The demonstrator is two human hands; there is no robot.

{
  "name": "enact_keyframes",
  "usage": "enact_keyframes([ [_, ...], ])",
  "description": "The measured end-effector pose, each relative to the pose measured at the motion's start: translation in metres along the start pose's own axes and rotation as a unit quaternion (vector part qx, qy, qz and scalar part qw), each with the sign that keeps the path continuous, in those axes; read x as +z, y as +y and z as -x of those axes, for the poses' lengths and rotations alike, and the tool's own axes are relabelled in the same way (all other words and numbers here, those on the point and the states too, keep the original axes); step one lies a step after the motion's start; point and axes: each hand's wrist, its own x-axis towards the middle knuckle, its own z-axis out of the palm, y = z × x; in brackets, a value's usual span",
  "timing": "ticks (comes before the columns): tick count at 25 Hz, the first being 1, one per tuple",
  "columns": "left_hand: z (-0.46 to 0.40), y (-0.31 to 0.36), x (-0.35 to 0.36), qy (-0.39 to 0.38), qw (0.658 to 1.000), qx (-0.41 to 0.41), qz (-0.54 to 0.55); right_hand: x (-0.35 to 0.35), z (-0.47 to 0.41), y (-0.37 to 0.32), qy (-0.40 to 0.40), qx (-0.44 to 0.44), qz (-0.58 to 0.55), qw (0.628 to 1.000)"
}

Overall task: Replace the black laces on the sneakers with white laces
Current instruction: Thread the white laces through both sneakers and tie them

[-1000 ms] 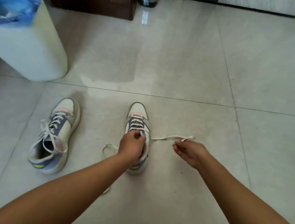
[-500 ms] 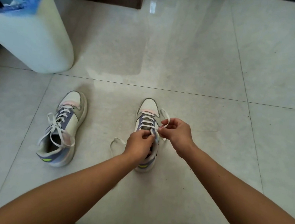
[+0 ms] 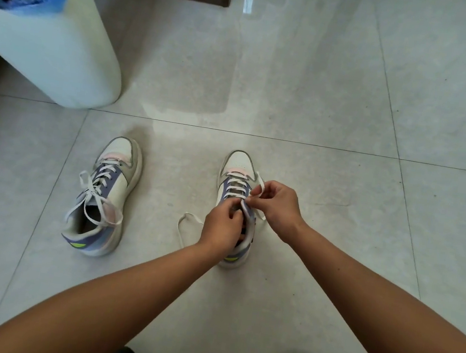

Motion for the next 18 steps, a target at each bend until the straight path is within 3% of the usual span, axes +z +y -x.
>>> enact_keyframes([
  [7, -0.001, 0.003, 0.005, 0.050, 0.993, 0.035, -0.100, 0.004, 0.022, 0.011, 0.012, 0.062, -0.077, 0.995],
  [10, -0.002, 0.006, 0.007, 0.071, 0.986, 0.042, -0.142, 0.000, 0.039, 0.017, -0.007, 0.079, -0.038, 0.996],
  [13, 0.001, 0.010, 0.005, 0.039, 0.985, 0.041, -0.163, 0.007, 0.041, 0.022, -0.016, 0.057, 0.029, 0.998],
  [15, 0.007, 0.015, 0.000, 0.011, 0.980, 0.053, -0.191, 0.013, 0.038, 0.021, 0.019, 0.077, 0.001, 0.997],
  [18, 0.024, 0.016, -0.020, -0.045, 0.951, 0.146, -0.270, 0.016, 0.036, 0.022, 0.041, 0.090, -0.021, 0.995],
])
